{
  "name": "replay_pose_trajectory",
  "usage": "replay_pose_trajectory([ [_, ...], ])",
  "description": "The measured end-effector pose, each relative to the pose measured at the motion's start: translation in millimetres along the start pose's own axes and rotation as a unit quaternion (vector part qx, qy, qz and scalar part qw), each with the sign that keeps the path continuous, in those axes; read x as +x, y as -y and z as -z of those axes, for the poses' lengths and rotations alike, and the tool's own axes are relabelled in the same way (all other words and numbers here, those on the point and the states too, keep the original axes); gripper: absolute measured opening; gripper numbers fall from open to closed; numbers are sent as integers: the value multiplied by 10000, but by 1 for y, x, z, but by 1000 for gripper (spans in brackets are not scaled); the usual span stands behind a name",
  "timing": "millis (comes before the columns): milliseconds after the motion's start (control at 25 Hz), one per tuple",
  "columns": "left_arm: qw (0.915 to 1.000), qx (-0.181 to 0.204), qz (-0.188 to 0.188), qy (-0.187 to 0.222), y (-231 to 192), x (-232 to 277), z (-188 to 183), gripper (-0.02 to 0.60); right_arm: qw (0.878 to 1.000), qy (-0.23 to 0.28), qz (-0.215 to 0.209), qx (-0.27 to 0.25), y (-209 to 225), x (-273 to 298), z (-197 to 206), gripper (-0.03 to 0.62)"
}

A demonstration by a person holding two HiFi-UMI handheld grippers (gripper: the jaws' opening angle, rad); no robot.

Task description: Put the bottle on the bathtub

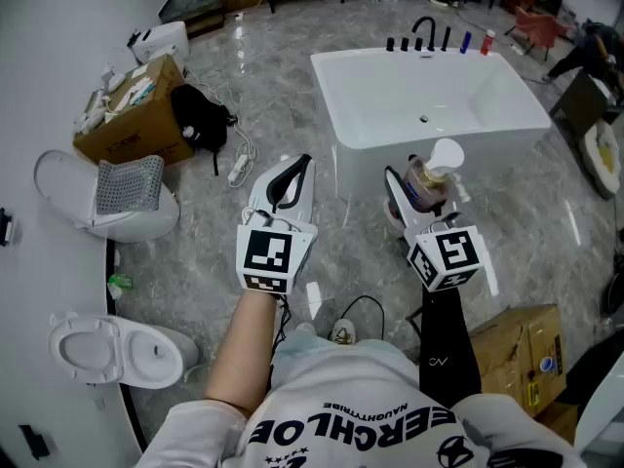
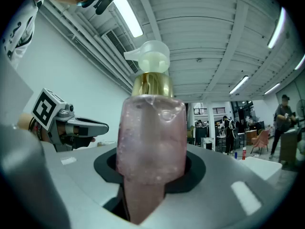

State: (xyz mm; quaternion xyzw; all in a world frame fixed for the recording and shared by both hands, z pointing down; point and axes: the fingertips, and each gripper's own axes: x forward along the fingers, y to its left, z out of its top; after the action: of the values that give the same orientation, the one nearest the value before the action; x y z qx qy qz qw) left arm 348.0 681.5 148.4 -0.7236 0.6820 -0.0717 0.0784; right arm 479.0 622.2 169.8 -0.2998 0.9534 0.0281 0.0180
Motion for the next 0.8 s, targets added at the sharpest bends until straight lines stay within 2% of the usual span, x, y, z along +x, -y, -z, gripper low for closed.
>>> replay_pose_trajectory([
  [440,10000,47,-18,-67,-3,13,6,1,9996,78,200,184,20,10,4,212],
  [800,9999,82,-45,-90,-38,18,10,1,9994,175,186,215,14,42,-1,212],
])
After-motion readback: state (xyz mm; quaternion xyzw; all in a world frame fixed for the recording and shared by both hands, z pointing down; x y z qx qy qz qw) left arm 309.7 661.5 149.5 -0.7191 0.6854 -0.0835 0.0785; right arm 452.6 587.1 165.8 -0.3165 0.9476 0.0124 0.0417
